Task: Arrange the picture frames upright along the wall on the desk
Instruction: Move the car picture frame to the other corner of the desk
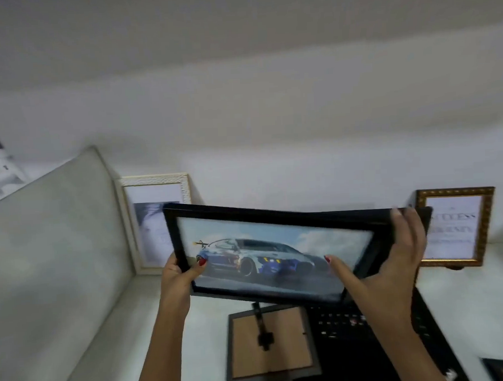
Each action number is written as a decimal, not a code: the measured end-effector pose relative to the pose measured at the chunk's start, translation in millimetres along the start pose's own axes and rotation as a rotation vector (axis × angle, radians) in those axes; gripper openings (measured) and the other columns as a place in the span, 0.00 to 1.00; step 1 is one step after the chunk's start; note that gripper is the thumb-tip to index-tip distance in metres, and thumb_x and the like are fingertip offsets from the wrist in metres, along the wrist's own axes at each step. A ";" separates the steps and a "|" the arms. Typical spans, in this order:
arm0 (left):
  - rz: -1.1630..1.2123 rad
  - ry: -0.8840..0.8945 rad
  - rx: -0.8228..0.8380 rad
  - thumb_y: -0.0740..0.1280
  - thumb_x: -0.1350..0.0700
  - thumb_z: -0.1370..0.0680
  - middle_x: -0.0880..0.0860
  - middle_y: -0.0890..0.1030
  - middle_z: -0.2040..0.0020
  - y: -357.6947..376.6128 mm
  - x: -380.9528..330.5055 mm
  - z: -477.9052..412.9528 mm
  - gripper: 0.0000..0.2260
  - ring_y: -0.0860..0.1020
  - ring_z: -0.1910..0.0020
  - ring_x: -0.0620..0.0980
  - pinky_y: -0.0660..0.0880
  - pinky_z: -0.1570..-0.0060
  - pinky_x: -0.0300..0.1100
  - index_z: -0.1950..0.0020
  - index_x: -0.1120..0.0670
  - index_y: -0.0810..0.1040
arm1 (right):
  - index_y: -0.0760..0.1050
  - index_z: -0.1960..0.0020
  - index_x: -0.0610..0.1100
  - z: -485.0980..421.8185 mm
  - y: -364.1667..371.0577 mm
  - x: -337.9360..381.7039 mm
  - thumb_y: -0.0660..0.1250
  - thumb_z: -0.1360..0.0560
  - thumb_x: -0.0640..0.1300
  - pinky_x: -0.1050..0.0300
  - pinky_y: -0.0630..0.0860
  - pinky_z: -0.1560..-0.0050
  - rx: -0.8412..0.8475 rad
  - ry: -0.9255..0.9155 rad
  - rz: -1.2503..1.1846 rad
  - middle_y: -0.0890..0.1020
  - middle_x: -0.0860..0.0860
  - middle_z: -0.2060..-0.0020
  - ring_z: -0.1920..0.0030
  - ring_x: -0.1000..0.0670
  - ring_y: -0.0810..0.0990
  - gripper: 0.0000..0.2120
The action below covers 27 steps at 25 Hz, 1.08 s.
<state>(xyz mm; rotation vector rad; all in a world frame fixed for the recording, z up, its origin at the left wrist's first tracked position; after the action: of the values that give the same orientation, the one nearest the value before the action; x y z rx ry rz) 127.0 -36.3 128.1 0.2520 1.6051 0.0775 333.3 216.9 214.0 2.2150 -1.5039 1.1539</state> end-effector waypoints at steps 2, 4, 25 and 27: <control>-0.042 -0.029 0.020 0.66 0.74 0.31 0.45 0.86 0.65 -34.2 3.4 -7.4 0.17 0.83 0.64 0.42 0.80 0.64 0.34 0.53 0.52 0.77 | 0.64 0.35 0.51 14.5 46.8 19.6 0.73 0.38 0.50 0.40 0.41 0.28 0.139 -0.173 0.281 0.63 0.46 0.31 0.27 0.45 0.53 0.35; -0.085 -0.086 0.049 0.67 0.74 0.31 0.48 0.85 0.61 -58.4 11.6 -13.5 0.17 0.82 0.61 0.49 0.81 0.64 0.36 0.51 0.54 0.77 | 0.69 0.38 0.51 26.3 87.8 32.5 0.76 0.39 0.50 0.36 0.32 0.32 0.311 -0.237 0.476 0.75 0.47 0.38 0.29 0.46 0.60 0.31; -0.993 0.655 0.052 0.65 0.58 0.26 0.58 0.78 0.40 -74.8 -53.0 -269.2 0.15 0.75 0.39 0.55 0.71 0.40 0.46 0.40 0.59 0.74 | 0.72 0.44 0.62 -13.7 241.1 17.4 0.66 0.30 0.54 0.60 0.71 0.53 0.736 0.280 0.591 0.81 0.59 0.52 0.49 0.52 0.78 0.15; -1.209 0.747 0.039 0.61 0.53 0.26 0.57 0.78 0.40 -70.4 -40.1 -289.2 0.16 0.74 0.38 0.58 0.72 0.41 0.54 0.40 0.56 0.74 | 0.72 0.46 0.63 -16.8 250.9 10.7 0.68 0.31 0.54 0.61 0.70 0.54 0.746 0.287 0.591 0.77 0.62 0.57 0.50 0.53 0.78 0.14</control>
<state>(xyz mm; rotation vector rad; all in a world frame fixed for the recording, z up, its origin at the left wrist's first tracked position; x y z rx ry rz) -166.9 -82.7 168.4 -0.8317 2.2435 -0.8781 110.6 106.5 174.4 1.8421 -1.8559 2.4277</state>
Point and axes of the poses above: each hand's wrist, its own z-axis away from the middle knuckle, its own y-axis out of the palm, x = y × z, the point moved 4 cm from there along -z, towards the middle knuckle
